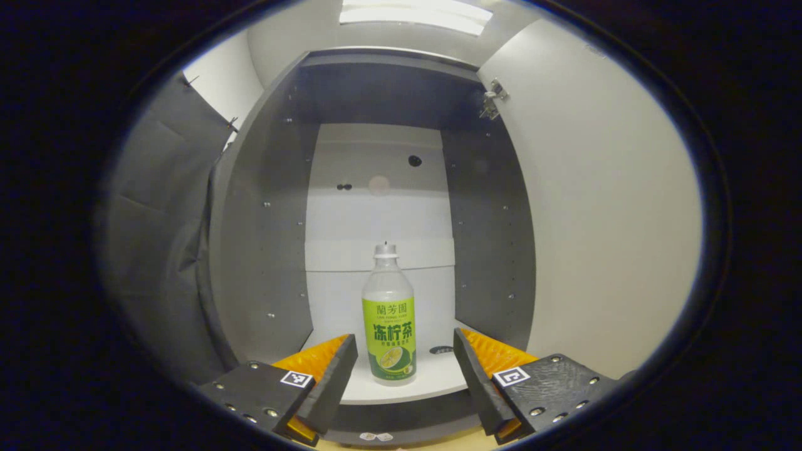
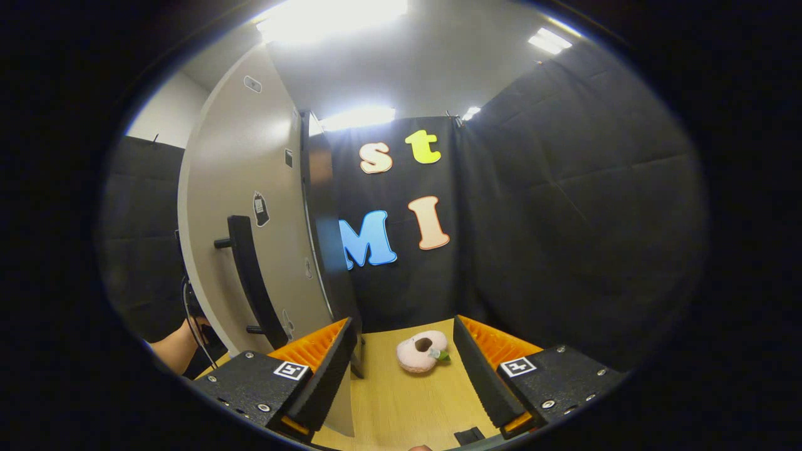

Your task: Open the cabinet door with the right hand, grasp the bottle in the cabinet with the left hand and place it on the coaster, then close the cabinet door with the right hand.

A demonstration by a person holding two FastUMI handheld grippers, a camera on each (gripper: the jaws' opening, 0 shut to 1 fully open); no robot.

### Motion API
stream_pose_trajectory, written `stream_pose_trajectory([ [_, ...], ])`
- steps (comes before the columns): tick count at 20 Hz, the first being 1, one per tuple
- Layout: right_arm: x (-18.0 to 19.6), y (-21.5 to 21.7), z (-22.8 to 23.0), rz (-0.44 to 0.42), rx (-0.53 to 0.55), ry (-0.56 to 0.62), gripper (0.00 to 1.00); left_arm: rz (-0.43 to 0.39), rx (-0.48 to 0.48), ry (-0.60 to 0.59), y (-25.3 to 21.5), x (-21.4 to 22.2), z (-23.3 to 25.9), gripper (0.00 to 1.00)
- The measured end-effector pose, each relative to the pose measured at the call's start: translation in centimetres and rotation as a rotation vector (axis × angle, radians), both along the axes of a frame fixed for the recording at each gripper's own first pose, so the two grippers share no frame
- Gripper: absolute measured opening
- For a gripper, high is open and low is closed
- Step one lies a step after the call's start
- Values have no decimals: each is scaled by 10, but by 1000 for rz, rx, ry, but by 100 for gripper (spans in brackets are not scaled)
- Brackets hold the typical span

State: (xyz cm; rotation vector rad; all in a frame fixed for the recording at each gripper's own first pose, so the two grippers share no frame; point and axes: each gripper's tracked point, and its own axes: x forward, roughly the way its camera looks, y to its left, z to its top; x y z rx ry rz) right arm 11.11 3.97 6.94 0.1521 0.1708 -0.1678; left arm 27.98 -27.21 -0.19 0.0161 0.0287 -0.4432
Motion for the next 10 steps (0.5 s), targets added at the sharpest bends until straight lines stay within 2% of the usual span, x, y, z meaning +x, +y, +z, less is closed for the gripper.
stream_pose_trajectory([
  [1,1,0,-3,-12,1,7,95,1,3,4,-2,7,-5,92],
  [4,1,0,-15,-44,5,35,95,13,4,22,-2,30,-19,88],
  [8,2,1,-21,-71,13,54,95,14,16,32,-6,52,-26,91],
  [9,0,3,-24,-76,18,57,95,7,20,40,-7,57,-31,88],
  [10,0,4,-26,-80,25,61,95,3,24,54,-7,61,-36,91],
])
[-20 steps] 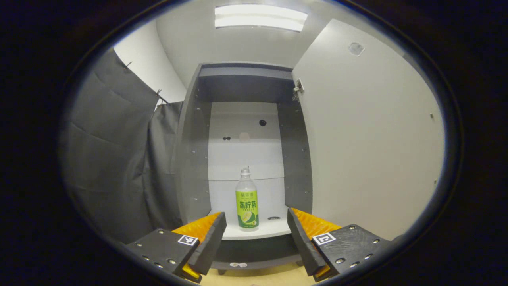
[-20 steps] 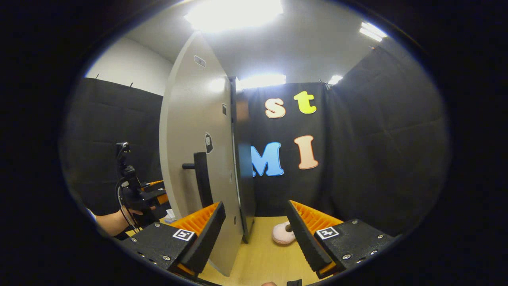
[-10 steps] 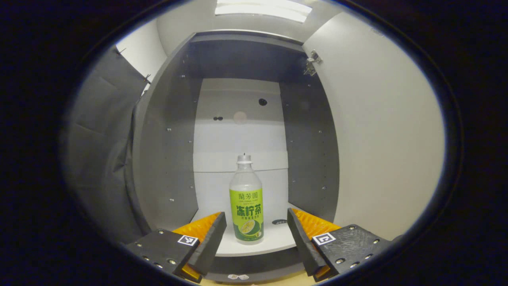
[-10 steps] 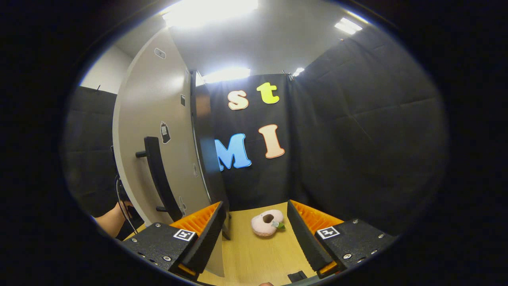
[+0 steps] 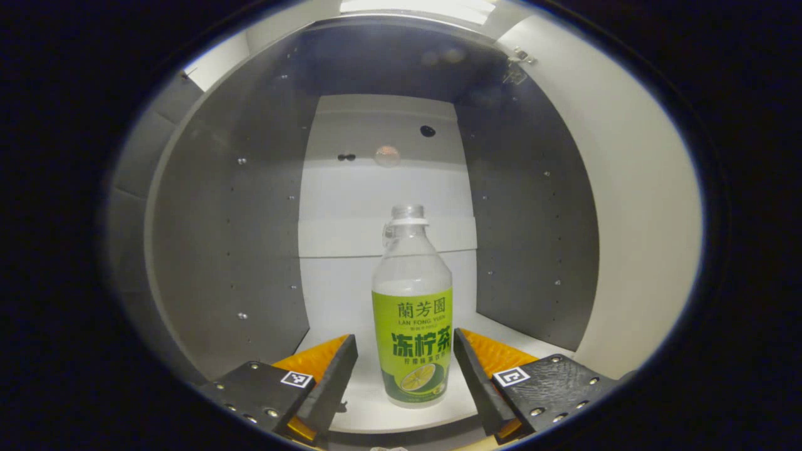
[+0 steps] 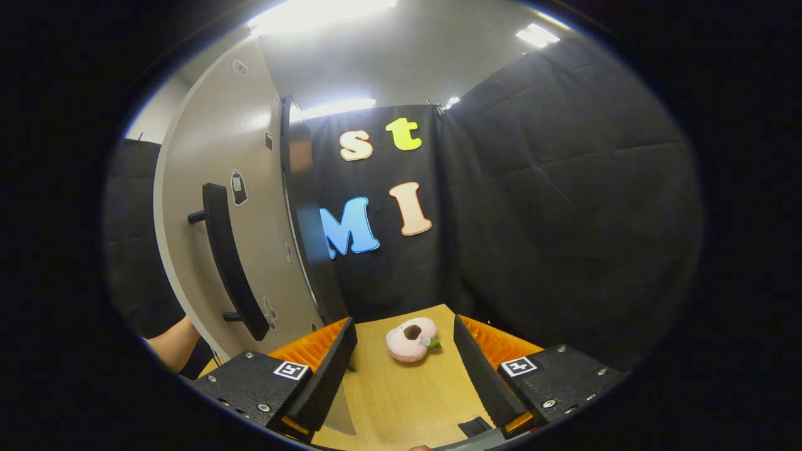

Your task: Open the cabinet door with the right hand, grasp the bottle in the cabinet with the left hand and place it on the coaster, then close the cabinet door with the right hand.

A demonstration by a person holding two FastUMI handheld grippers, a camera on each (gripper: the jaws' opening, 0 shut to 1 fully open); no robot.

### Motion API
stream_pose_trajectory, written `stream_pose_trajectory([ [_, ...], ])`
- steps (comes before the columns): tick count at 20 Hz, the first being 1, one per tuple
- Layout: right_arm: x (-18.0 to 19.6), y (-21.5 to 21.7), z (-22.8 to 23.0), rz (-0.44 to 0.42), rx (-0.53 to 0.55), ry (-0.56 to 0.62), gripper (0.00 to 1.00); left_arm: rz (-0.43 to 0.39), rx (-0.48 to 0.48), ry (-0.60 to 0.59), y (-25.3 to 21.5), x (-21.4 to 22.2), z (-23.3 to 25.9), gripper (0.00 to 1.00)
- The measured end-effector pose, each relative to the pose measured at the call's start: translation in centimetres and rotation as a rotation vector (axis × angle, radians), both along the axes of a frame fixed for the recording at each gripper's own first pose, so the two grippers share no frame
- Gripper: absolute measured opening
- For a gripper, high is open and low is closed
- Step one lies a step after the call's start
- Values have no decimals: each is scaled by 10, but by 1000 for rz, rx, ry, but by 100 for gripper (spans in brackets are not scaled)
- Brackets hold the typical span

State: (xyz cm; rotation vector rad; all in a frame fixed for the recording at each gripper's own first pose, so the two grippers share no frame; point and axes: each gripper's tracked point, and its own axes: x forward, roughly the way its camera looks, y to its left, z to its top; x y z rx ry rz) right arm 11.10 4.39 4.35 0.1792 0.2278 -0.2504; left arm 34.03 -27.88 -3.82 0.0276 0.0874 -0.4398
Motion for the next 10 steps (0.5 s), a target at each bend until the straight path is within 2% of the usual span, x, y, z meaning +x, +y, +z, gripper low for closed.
stream_pose_trajectory([
  [3,-4,-1,-6,-10,13,12,95,0,-2,37,-1,6,-9,88],
  [5,-5,0,-7,-10,10,16,95,17,-10,40,3,6,-9,63],
  [6,-5,0,-7,-8,7,18,95,16,-22,43,6,3,-6,68],
  [10,-4,1,-6,15,0,14,95,26,-60,16,23,-10,13,68],
])
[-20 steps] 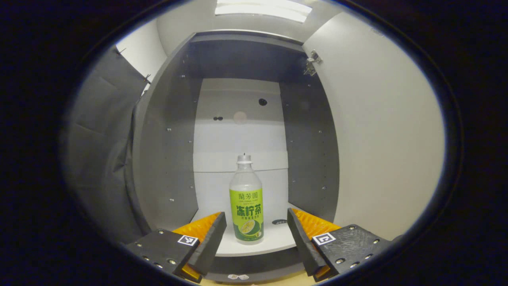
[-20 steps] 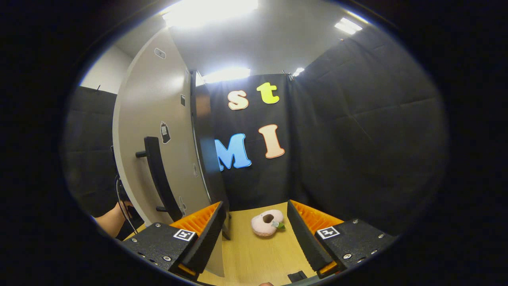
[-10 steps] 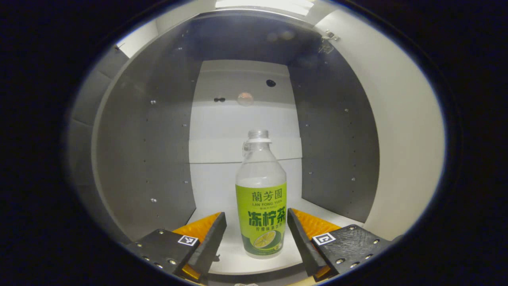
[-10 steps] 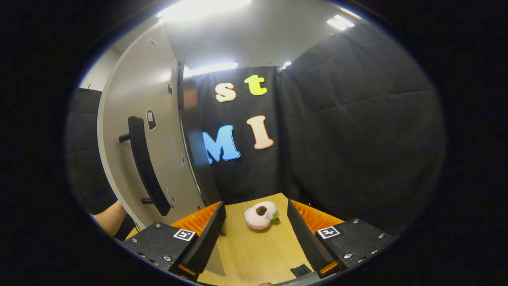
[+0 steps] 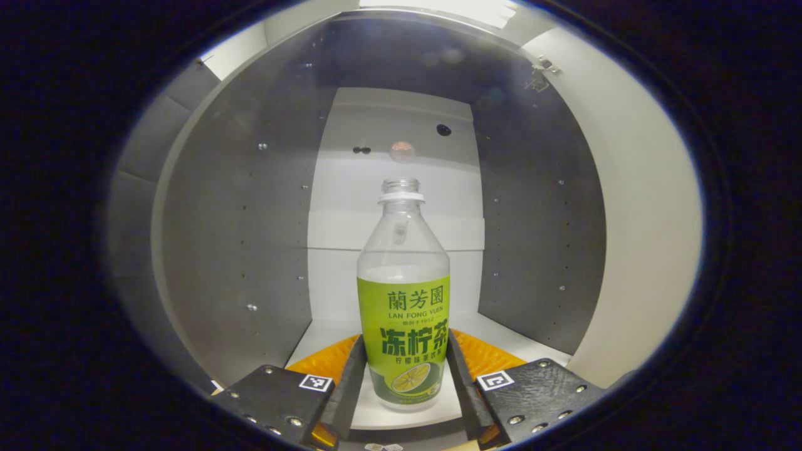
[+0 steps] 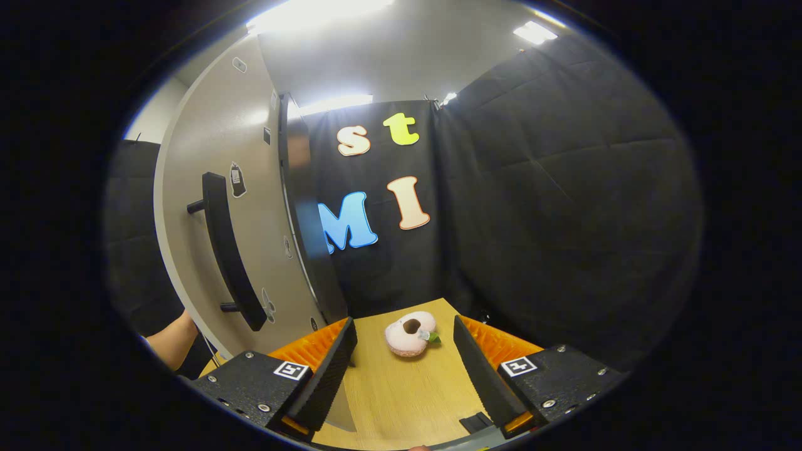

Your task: Open the cabinet door with the right hand, grasp the bottle in the cabinet with the left hand and place it on the coaster, then close the cabinet door with the right hand.

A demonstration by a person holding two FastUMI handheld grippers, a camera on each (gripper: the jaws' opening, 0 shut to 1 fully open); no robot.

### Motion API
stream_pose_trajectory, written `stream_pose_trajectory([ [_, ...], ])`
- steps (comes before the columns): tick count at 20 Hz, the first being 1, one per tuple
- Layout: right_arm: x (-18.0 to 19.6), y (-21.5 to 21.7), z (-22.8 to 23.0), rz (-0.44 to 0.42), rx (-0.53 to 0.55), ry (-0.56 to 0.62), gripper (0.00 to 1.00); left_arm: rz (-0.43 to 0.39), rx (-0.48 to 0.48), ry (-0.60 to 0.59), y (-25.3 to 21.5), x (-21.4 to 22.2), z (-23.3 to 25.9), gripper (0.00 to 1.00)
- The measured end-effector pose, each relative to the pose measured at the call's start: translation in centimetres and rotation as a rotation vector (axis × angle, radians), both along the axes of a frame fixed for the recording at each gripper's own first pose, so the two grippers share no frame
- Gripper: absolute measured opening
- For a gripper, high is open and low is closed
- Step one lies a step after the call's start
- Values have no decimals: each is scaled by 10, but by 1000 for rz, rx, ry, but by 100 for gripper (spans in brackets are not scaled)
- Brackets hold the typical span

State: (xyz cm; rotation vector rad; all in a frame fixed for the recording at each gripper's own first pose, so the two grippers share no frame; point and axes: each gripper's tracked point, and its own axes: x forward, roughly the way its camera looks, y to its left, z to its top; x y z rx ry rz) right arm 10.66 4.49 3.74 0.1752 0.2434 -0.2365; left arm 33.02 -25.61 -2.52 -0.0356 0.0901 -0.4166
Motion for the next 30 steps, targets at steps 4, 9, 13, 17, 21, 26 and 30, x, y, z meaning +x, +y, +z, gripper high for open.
stream_pose_trajectory([
  [4,2,3,0,42,-1,-8,95,22,7,-54,25,-27,18,70],
  [9,3,3,-3,93,-44,5,95,66,4,-93,57,-68,34,64],
  [13,3,7,-3,155,-70,11,95,115,22,-109,75,-92,35,72],
  [17,3,9,-4,206,-72,7,95,174,33,-106,101,-123,30,72],
  [21,0,13,-11,251,-52,12,96,212,27,-98,124,-157,16,64],
  [26,-2,20,-21,297,-36,25,95,257,46,-71,154,-195,-6,67],
  [30,-1,24,-27,321,-41,39,95,287,48,-59,171,-218,-28,68],
])
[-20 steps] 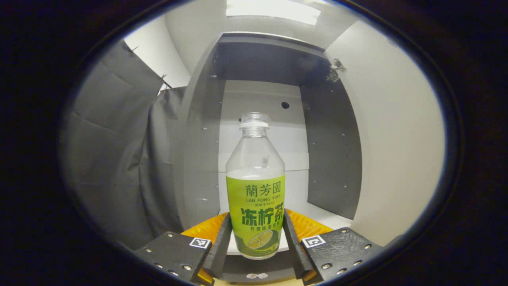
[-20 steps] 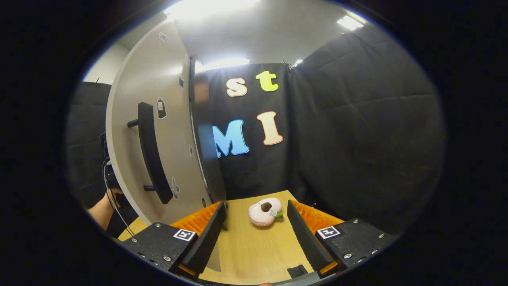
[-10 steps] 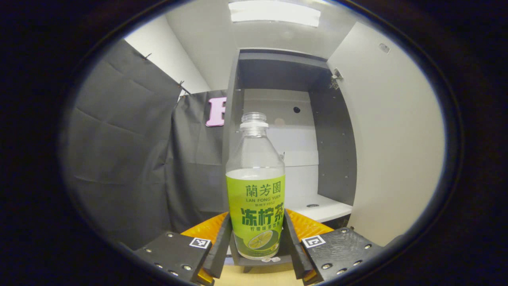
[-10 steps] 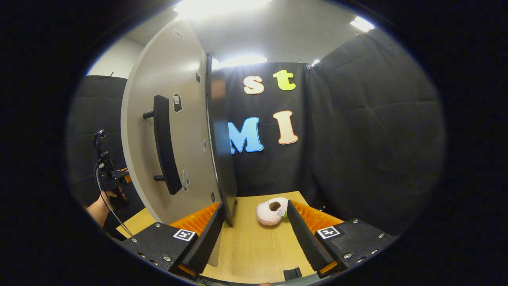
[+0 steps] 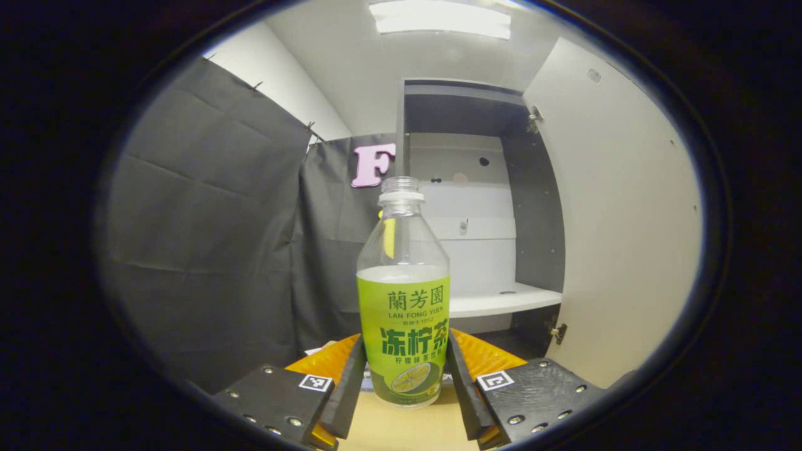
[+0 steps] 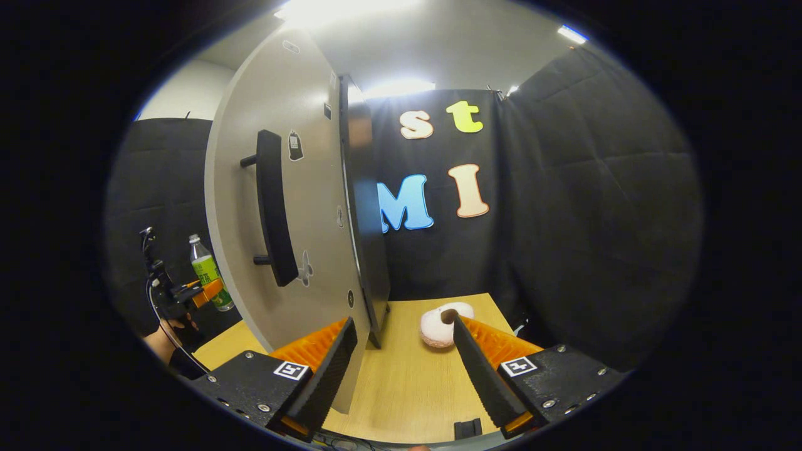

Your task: Open the cabinet door with the right hand, grasp the bottle in the cabinet with the left hand and place it on the coaster, then close the cabinet door with the right hand.

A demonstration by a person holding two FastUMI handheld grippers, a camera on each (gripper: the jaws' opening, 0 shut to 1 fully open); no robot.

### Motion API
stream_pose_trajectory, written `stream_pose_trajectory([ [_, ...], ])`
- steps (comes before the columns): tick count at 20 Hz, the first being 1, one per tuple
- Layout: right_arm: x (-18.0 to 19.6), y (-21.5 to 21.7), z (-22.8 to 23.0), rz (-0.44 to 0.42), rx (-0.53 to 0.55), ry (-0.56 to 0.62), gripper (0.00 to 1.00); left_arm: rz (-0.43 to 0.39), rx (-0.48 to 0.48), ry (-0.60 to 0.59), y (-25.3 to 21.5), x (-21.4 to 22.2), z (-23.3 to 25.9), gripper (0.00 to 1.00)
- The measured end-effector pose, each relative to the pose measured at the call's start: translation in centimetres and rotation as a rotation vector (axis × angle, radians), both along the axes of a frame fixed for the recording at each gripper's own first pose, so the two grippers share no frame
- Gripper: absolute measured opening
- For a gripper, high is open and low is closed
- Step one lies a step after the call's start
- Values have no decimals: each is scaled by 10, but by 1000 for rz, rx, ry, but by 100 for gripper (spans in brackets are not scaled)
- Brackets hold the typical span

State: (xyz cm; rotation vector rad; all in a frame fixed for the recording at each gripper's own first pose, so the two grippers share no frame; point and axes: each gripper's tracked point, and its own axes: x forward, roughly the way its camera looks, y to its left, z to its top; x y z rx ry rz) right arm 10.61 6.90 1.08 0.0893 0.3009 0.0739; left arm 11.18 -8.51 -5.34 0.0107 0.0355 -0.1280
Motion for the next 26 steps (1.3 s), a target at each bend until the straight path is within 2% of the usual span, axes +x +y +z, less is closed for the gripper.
stream_pose_trajectory([
  [1,0,1,0,4,1,1,95,4,6,6,3,-6,-8,72],
  [2,1,2,-2,8,-2,2,95,6,11,13,6,-12,-16,72],
  [3,2,1,-2,6,-9,1,95,9,15,19,9,-18,-24,68],
  [4,2,0,-2,4,-13,1,95,10,15,24,11,-25,-30,68],
  [5,3,0,-3,4,-13,2,95,12,13,34,13,-30,-39,72],
  [6,4,0,-4,3,-9,3,95,16,9,44,16,-36,-47,68],
  [9,9,-3,-2,-9,5,0,95,29,-14,61,23,-50,-69,68],
  [10,11,-3,-2,-12,7,-3,95,32,-19,64,26,-54,-76,72],
  [11,12,-3,-3,-10,6,1,95,35,-22,71,28,-57,-84,72],
  [12,13,-5,-2,-12,-1,1,95,38,-22,80,29,-60,-93,68],
  [13,15,-8,-1,-17,-11,-2,95,41,-21,86,30,-65,-102,68],
  [14,15,-10,-1,-23,-19,-3,95,47,-24,88,31,-68,-109,72],
  [15,15,-12,0,-27,-24,-5,95,51,-29,91,33,-72,-118,68],
  [20,17,-12,-6,-51,-29,2,95,66,-16,112,38,-88,-164,68],
  [26,21,-2,-19,-37,-40,43,95,75,5,167,34,-102,-212,68],
])
